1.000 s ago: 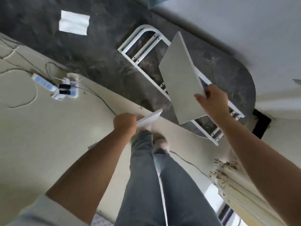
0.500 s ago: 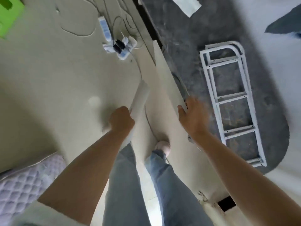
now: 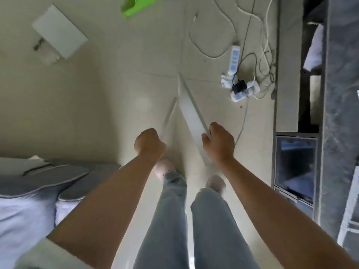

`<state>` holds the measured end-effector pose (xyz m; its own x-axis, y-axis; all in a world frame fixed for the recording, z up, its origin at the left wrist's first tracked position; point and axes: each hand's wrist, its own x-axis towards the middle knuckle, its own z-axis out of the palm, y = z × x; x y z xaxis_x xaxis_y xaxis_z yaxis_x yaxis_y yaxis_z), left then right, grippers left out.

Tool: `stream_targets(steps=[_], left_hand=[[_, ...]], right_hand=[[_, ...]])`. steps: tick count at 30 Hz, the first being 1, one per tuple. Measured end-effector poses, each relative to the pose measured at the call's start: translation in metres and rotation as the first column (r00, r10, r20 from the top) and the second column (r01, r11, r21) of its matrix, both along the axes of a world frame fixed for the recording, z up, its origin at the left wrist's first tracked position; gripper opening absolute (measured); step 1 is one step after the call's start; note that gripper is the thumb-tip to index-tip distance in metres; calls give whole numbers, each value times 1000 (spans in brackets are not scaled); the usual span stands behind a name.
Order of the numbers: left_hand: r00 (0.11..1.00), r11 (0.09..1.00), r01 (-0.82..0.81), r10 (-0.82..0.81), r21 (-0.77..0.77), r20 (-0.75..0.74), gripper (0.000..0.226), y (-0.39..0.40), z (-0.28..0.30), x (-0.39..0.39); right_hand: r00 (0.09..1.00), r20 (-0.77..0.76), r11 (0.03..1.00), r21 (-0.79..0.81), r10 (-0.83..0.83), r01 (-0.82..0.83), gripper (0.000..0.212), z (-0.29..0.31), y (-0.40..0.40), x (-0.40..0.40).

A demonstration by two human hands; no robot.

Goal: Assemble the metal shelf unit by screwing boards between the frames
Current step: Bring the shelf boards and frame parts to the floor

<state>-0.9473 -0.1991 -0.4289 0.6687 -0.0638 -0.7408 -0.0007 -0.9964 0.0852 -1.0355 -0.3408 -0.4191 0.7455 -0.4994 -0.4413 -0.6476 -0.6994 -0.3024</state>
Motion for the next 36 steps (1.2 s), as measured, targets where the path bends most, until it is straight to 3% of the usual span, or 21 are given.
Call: stream_targets(steps=[8,16,19,26,36], left_hand=[[951,950,-310,310,-31,-19,21,57,-12,160],[827,827,-561,562,-42,18,21,105,-32,336],[796,796,-602,605,-58,37,23,127,-48,398],[754,753,-652,656,-93,21,25,195,-97,552],[657,656,-754,753,-47,-30,25,254,-209,693]], right_hand=[[963,-41,962,-56,265,-267,21,-15,23,179],[903,-57,903,-29,426,-428,21,-36,62,393],[889,-19,888,-17,458,-459,14,-47,83,468],[881,37,879,51,472,-473,19,-87,149,639],[888,98,892,15,449,-452,26,-187,208,793]])
